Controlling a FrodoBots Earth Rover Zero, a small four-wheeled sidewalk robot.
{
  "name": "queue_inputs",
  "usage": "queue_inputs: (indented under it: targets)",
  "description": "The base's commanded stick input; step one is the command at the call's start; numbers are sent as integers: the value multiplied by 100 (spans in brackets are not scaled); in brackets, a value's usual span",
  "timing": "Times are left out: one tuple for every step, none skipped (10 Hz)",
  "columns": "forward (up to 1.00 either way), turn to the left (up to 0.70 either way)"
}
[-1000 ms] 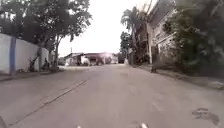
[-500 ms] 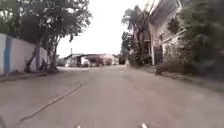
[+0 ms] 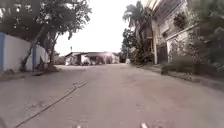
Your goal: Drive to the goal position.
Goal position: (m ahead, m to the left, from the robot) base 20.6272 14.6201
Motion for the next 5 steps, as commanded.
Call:
queue_inputs:
  targets:
    - [100,-27]
    - [100,-27]
    - [100,-27]
    - [100,-27]
    - [100,-27]
